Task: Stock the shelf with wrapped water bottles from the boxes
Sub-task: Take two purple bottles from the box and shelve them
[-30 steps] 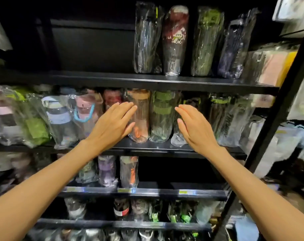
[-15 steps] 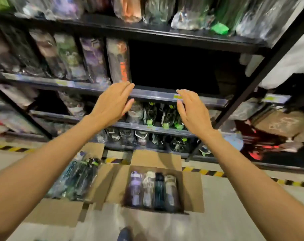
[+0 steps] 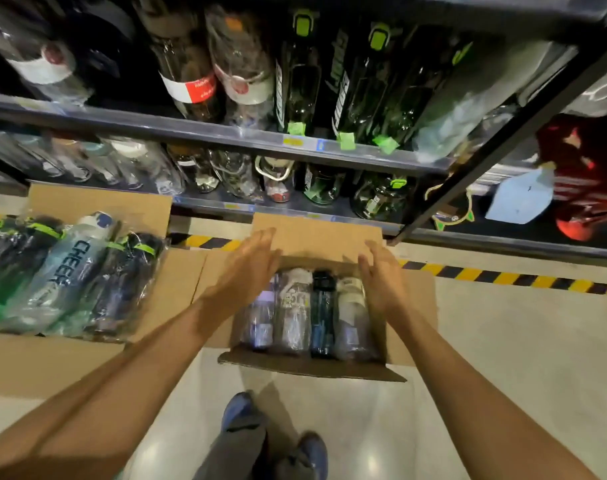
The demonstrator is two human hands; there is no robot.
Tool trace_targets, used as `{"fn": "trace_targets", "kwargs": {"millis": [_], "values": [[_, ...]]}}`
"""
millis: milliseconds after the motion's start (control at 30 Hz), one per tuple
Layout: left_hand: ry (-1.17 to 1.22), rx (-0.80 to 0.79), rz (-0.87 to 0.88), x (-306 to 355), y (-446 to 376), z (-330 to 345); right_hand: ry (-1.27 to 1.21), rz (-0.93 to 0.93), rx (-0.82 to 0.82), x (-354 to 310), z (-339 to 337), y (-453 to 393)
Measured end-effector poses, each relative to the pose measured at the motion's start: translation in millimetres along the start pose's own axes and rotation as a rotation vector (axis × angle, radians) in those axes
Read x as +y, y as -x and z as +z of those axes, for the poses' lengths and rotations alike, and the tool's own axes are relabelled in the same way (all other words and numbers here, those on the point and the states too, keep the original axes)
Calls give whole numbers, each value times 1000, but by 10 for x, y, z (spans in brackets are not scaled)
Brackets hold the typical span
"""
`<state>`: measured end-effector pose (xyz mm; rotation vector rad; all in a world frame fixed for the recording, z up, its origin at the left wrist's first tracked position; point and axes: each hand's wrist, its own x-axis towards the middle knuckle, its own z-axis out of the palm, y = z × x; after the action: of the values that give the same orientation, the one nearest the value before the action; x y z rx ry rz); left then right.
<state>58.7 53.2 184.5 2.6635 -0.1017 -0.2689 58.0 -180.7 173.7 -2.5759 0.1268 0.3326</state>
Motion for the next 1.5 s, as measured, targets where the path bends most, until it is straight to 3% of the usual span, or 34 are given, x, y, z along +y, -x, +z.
{"fn": "trace_targets", "kwargs": {"millis": [233,500,767,967,1067,1233,1333,1433,1500], "values": [[172,-189,-438,-641,28,1657,-11,319,-179,941,1292,-106],[300,-315,-921,-1071,-131,2602,16,632,-289,1480,2137,-287],[442,-254,-1030,-1408,-360,3037,5,771,-281,1756,2474,-425],[189,-330,-990,-1548,-354,3240,-7,806,-258,1840,2558,-487],[265,-372,-1001,-1575,-357,3290,29,793,-273,1852,2534,-492],[260,-266,-967,-1579,-261,3339,16,800,-263,1856,2534,-484],[352,-204,-981,-1574,-221,3377,-7,805,-249,1865,2558,-483],[624,-178,-1015,-1602,-233,3470,-27,806,-243,1874,2577,-490],[609,-150,-1007,-1602,-223,3538,-27,805,-245,1872,2585,-496]]}}
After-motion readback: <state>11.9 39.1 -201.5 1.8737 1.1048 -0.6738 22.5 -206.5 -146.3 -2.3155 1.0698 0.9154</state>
